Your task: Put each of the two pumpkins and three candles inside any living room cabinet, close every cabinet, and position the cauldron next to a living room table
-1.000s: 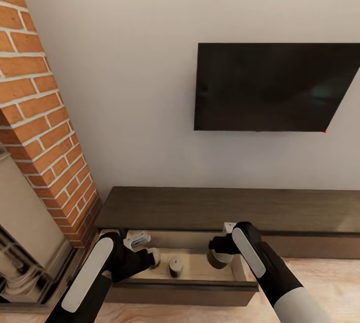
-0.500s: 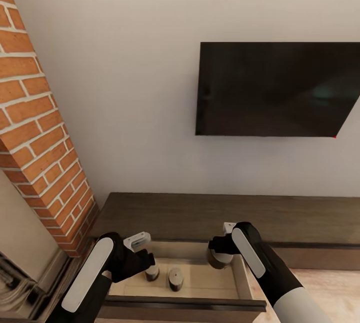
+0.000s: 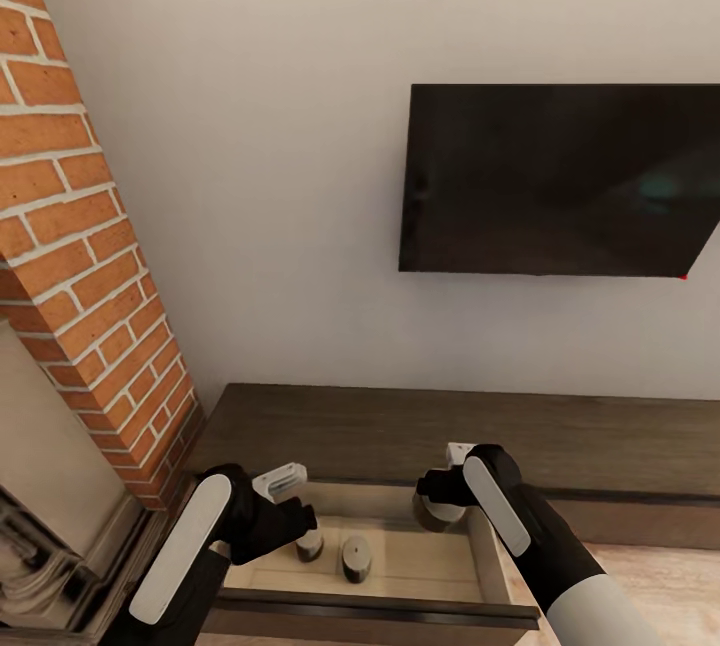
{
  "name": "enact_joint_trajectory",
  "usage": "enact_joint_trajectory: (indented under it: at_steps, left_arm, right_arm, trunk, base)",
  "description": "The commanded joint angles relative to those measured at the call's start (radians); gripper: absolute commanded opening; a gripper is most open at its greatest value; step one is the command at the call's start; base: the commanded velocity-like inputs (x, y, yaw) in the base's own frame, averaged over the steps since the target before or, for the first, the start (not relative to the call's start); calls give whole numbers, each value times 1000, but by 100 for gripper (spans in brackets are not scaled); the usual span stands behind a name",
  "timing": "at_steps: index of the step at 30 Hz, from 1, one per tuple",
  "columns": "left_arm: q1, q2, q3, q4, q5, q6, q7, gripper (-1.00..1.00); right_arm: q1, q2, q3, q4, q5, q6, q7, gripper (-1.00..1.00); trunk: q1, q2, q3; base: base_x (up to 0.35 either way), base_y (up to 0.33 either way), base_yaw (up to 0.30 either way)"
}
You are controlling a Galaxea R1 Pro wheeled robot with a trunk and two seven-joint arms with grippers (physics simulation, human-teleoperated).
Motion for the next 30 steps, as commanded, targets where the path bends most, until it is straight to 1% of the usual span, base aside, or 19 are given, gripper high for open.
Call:
enact_joint_trajectory:
  at_steps: [1, 7, 9, 10, 12, 13, 14, 15, 17, 18, 19, 20, 22, 24, 25, 27, 28, 30]
  left_arm:
    - [-1, -3, 2, -1, 9, 9, 10, 100]
    - [-1, -6, 12, -2, 17, 10, 8, 100]
    - [-1, -4, 15, -4, 18, 10, -16, 100]
    - [-1, -1, 20, -5, 19, 11, -42, 100]
    - [0, 5, 48, -7, 20, 15, -124, 100]
    - [2, 8, 68, -7, 20, 19, -173, 100]
    - [6, 13, 101, -8, 20, 23, -239, 100]
    - [7, 17, 112, -8, 21, 24, -258, 100]
    - [8, 39, 151, -7, 26, 26, -318, 100]
    - [9, 52, 169, -7, 37, 26, -348, 100]
    - [10, 66, 190, -7, 61, 27, -382, 100]
    - [11, 82, 215, -6, 97, 28, -420, 100]
    - [20, 125, 263, -5, 185, 28, -496, 100]
    - [37, 175, 289, -4, 263, 29, -557, 100]
    - [41, 186, 293, -4, 279, 29, -570, 100]
    - [51, 218, 303, -2, 328, 29, -621, 100]
    - [54, 226, 305, -1, 346, 29, -648, 100]
    - [63, 235, 307, 1, 371, 32, -708, 100]
  right_arm:
    - [-1, -1, 5, -1, -11, -1, -10, -100]
    - [-1, -1, 7, -1, -11, -6, -10, -100]
    - [-1, -2, 8, -2, -11, -21, -10, -100]
    - [-1, -2, 9, -2, -11, -30, -10, -100]
    - [-1, -3, 10, -1, -11, -41, -10, -100]
    - [-1, -3, 10, -1, -11, -44, -10, -100]
    - [-1, -4, 10, -1, -11, -47, -10, -100]
    - [-1, -4, 9, -1, -11, -47, -10, -100]
    - [-1, -4, 10, 0, -11, -49, -10, -100]
    - [-1, -4, 10, 0, -11, -50, -10, -100]
    - [-2, -4, 10, 0, -11, -50, -10, -100]
    - [-2, -4, 10, 0, -11, -51, -10, -100]
    - [-1, -4, 11, 1, -12, -51, -10, -100]
    - [-1, -4, 11, 2, -12, -51, -10, -100]
    - [-1, -3, 11, 4, -12, -51, -10, -100]
    - [-1, -3, 12, 18, -12, -51, -10, -100]
    - [-1, -3, 12, 26, -11, -51, -10, -100]
    - [-1, -3, 13, 38, -10, -51, -10, -100]
  trunk:
    - [4, -8, -4]
    - [27, -50, -23]
    - [35, -64, -29]
    - [38, -71, -33]
    - [46, -85, -39]
    - [50, -92, -42]
    - [54, -99, -45]
    - [58, -106, -48]
    - [65, -120, -55]
    - [69, -127, -58]
    - [73, -134, -61]
    - [77, -141, -64]
    - [84, -155, -70]
    - [92, -169, -76]
    - [96, -176, -80]
    - [104, -190, -86]
    - [107, -197, -89]
    - [115, -211, -95]
  base:
    - [0, 0, 0]
    - [0, 0, 0]
    - [0, 0, 0]
    - [0, 0, 0]
    - [0, 0, 0]
    - [0, 0, 0]
    - [0, 0, 0]
    - [0, 0, 0]
    - [0, 0, 0]
    - [0, 0, 0]
    - [0, 0, 0]
    - [0, 0, 0]
    - [0, 0, 0]
    - [0, 0, 0]
    - [0, 0, 0]
    - [0, 0, 0]
    - [0, 0, 0]
    - [0, 0, 0]
